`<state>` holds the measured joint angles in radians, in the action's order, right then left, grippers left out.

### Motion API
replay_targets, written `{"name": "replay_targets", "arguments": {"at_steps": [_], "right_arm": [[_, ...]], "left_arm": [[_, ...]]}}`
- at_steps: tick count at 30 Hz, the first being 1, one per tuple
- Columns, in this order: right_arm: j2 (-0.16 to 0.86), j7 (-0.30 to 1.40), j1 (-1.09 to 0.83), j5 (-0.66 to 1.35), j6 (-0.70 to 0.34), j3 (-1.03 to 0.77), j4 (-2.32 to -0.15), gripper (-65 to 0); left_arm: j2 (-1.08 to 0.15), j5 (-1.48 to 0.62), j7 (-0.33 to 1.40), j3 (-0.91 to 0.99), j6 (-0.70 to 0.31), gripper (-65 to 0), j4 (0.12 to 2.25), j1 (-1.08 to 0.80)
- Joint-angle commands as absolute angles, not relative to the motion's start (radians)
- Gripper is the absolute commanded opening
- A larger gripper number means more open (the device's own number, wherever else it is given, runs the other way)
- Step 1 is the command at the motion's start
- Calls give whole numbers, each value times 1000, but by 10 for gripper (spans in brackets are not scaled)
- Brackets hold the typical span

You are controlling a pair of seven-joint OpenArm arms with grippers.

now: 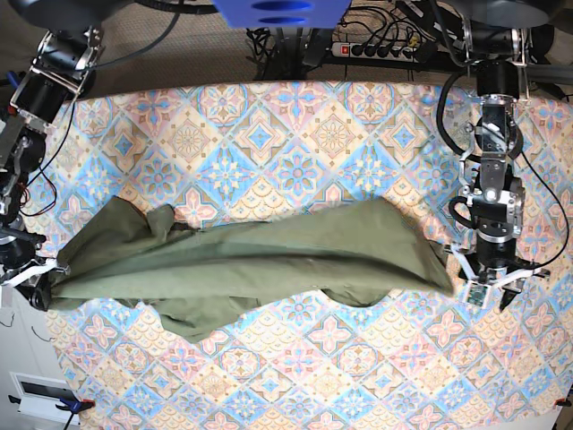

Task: Layout the t-shirt on the table in an organized manner, then fold the t-shirt properly
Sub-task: 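Stretch the shirt between both grippers and lay it flat lengthwise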

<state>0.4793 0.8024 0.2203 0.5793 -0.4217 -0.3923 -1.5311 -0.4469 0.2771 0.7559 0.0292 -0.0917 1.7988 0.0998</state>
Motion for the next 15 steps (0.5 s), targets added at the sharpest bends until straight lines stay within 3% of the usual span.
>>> {"name": "replay_targets", "arguments": {"at_steps": [1,4,9,15], "right_arm": [[496,757,268,604,-433,-380,-1540,-639],[489,756,302,604,-433,-351,-1500,-639],[489,753,334,602,-433,-331,-1457,-639],[489,751,383,542,-433,-325,-1397,-639]], "left_arm": [[-453,305,730,38,-73,-378,1817,124],[-424,312,731,36,-73,-344,1844,113],[-418,309,725,-8,-82,-361,2075,-94],[-539,318,731,-189,-82,-367,2083,-263]]}}
